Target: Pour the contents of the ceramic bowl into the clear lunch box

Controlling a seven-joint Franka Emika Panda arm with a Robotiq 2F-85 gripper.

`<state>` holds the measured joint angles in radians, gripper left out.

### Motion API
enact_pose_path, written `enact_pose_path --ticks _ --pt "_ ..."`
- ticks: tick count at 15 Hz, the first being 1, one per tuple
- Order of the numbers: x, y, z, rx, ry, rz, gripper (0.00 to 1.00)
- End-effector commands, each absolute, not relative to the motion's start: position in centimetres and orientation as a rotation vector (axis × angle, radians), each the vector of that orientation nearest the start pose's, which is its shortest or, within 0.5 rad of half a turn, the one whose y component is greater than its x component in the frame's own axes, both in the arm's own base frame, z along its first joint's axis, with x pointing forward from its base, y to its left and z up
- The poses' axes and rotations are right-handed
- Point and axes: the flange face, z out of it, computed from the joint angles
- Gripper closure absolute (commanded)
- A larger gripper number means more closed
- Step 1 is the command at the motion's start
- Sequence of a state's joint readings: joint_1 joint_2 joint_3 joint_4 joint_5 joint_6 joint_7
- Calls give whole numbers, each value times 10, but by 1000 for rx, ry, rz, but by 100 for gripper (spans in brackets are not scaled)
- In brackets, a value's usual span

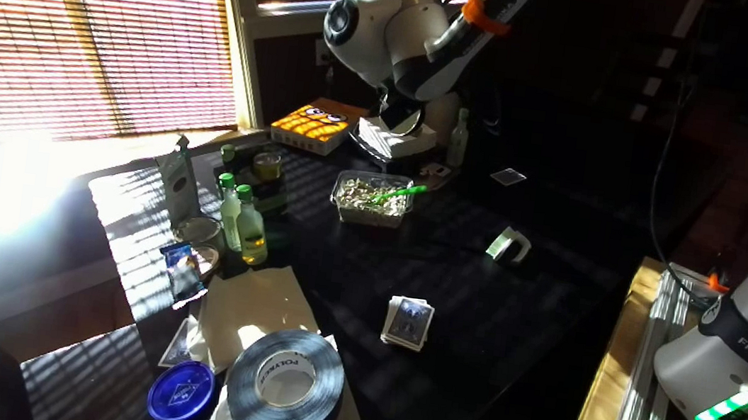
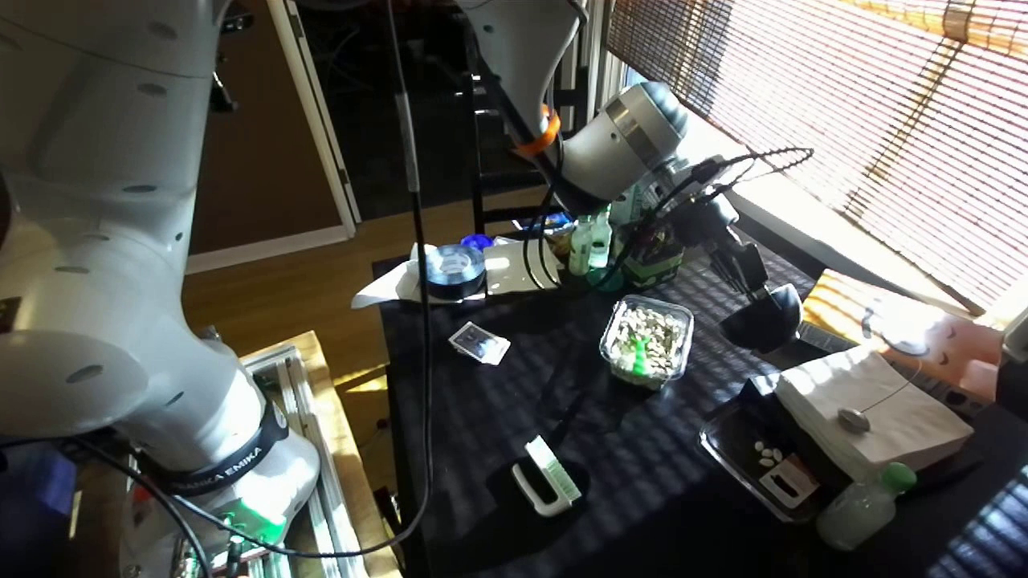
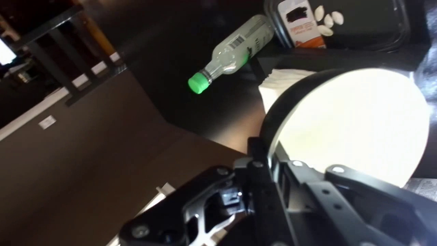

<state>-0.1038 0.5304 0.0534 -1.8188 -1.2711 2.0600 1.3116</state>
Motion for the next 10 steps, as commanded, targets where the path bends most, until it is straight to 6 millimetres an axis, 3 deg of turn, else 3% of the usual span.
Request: enact_pose_path --ticks 1,10 --pt "646 -93 262 2264 -705 434 98" --pt "652 -80 274 2645 -1119 435 98"
